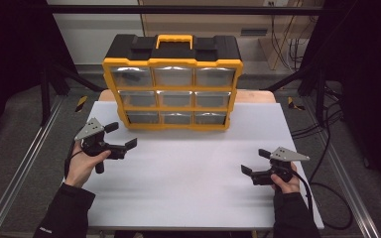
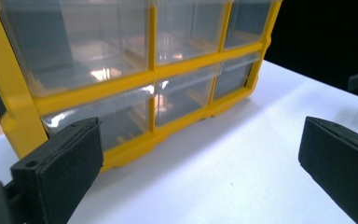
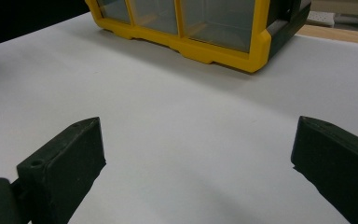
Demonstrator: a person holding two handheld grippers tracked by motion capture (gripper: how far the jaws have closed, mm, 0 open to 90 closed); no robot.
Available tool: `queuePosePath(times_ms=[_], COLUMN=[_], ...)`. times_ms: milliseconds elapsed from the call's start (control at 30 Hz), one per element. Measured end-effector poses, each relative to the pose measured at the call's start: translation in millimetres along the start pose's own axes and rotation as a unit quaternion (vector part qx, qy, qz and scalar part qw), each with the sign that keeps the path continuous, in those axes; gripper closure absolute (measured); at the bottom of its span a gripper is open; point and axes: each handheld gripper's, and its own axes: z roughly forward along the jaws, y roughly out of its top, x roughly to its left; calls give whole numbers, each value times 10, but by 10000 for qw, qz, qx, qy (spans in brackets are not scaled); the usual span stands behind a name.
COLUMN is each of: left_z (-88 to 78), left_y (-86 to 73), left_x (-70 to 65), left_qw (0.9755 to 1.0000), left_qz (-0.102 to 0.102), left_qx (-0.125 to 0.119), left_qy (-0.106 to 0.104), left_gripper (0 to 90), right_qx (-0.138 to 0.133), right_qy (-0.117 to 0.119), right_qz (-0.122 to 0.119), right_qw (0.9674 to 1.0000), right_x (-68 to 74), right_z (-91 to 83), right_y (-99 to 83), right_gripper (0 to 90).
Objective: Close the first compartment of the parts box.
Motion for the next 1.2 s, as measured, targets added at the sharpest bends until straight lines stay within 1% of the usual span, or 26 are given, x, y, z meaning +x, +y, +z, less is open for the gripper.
queuePosePath(times_ms=[67, 200, 333, 433, 567, 633, 833, 867, 1100, 1200], left_z=[-8, -14, -19, -7, -14, -25, -68, -72, -101, -102], left_y=[-47, -151, -264, -362, -458, -500, -601, -615, -664, -686], left_x=[-3, -16, -14, -14, -6, 2, 31, 35, 71, 73], left_qw=[10000, 9999, 9999, 9998, 9996, 9996, 9995, 9994, 9993, 9992], left_qz=[-5, -10, -66, -52, -73, -79, -172, -172, -181, -179], left_qx=[26, 116, 87, 184, 250, 241, 271, 305, 319, 366], left_qy=[-13, -46, -90, -105, -94, -86, -77, -85, -38, -16], left_gripper=[0, 0, 0, 0, 2, 4, 5, 5, 5, 5], right_qx=[-6, 14, 32, 43, 50, 46, 46, 50, 68, 63], right_qy=[5, 8, 15, 15, 18, 19, 20, 23, 3, 0], right_qz=[31, 0, -3, 20, 16, 21, 34, 32, 20, 21], right_qw=[10000, 10000, 10000, 10000, 10000, 10000, 10000, 10000, 10000, 10000], right_x=[0, -1, 1, 3, 0, 0, -2, -2, -6, -6], right_z=[-4, 2, 8, 7, 11, 8, 9, 9, 5, 8], right_y=[0, -4, -9, -12, -16, -17, -25, -25, -30, -32], right_gripper=[30, 30, 30, 30, 30, 30, 31, 31, 32, 32])
